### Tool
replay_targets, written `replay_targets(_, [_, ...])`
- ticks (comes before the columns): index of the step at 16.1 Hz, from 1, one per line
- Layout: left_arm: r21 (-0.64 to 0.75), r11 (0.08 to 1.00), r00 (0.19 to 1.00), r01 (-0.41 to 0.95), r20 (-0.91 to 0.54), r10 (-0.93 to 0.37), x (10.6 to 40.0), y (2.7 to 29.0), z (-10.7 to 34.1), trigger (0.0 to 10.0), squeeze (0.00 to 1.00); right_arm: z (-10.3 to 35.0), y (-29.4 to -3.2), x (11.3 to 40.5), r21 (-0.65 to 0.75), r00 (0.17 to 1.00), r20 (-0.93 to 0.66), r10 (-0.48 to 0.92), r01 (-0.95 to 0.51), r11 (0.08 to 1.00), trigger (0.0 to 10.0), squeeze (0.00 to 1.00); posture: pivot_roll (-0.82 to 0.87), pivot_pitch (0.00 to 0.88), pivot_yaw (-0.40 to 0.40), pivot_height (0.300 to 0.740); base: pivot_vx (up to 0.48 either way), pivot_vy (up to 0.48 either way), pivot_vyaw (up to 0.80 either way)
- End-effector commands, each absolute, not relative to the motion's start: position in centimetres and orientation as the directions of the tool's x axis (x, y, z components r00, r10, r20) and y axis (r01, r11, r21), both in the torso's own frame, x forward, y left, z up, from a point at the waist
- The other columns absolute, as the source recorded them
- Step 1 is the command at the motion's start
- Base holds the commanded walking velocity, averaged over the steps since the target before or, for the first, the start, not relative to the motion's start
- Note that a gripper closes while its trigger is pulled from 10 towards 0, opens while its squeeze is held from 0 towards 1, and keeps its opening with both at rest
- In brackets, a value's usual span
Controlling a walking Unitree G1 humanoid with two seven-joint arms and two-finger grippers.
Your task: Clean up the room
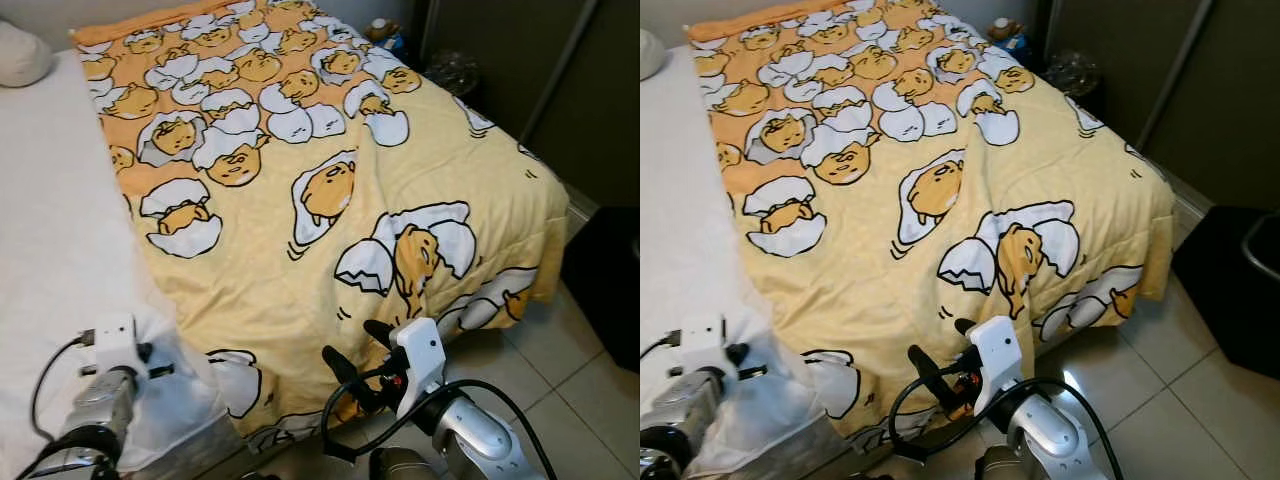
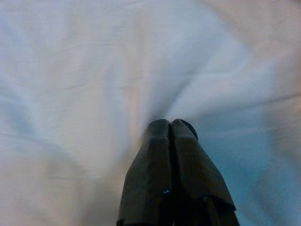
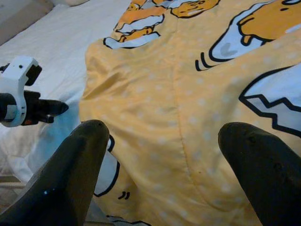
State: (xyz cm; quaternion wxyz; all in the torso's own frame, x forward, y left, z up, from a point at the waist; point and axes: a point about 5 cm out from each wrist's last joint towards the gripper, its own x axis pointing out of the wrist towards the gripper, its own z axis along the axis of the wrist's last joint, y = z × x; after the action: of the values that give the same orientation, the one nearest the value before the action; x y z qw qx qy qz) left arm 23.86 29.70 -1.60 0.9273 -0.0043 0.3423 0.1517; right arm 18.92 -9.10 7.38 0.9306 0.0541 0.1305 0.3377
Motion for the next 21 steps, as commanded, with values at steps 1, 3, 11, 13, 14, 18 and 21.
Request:
replay_targets(1, [0.222, 0.917, 0.607, -0.333, -0.693, 0.388, 20.7, 32.8, -2.3, 0.0, 0.0, 7.2, -8.9, 18.7, 0.195, 0.735, -0.207, 0.646, -0.616, 0.763, 10.0, 0.0, -0.2, 0.08, 0.123, 0.74, 0.0, 0.0, 0.0])
replay_targets(3, [0.291, 0.898, 0.552, -0.328, -0.712, 0.433, 19.3, 34.1, -2.4, 0.0, 0.0, 7.2, -8.9, 18.7, 0.196, 0.736, -0.208, 0.645, -0.614, 0.764, 10.0, 0.0, -0.2, 0.08, 0.123, 0.74, 0.0, 0.0, 0.0])
replay_targets(11, [0.362, 0.927, 0.978, -0.098, -0.139, 0.157, 28.4, 25.1, 4.6, 10.0, 0.0, 8.0, -9.3, 21.5, 0.138, 0.806, -0.135, 0.576, -0.561, 0.817, 10.0, 0.0, -0.17, 0.0, 0.113, 0.74, 0.0, 0.0, 0.0])
replay_targets(13, [0.291, 0.952, 0.984, -0.091, -0.119, 0.131, 28.9, 23.7, 5.1, 10.0, 0.0, 7.9, -9.2, 22.1, 0.135, 0.811, -0.121, 0.573, -0.558, 0.819, 10.0, 0.0, -0.16, 0.0, 0.11, 0.74, 0.0, 0.0, 0.0])
replay_targets(14, [0.267, 0.959, 0.986, -0.093, -0.107, 0.125, 29.2, 22.9, 5.5, 10.0, 0.0, 7.9, -9.1, 22.7, 0.132, 0.815, -0.122, 0.567, -0.553, 0.823, 10.0, 0.0, -0.15, 0.0, 0.105, 0.74, 0.0, 0.48, -0.75])
replay_targets(18, [0.272, 0.957, 0.977, -0.103, -0.151, 0.148, 29.0, 22.3, 4.9, 10.0, 0.0, 7.8, -9.3, 23.9, 0.117, 0.819, -0.115, 0.562, -0.55, 0.827, 10.0, 0.0, -0.13, 0.0, 0.093, 0.74, 0.0, 0.36, -0.55])
replay_targets(21, [0.278, 0.958, 0.982, -0.075, -0.144, 0.119, 29.1, 21.5, 5.4, 10.0, 0.0, 7.8, -9.3, 24.4, 0.104, 0.817, -0.107, 0.566, -0.557, 0.824, 10.0, 0.0, -0.13, 0.0, 0.09, 0.74, 0.0, 0.0, 0.0])
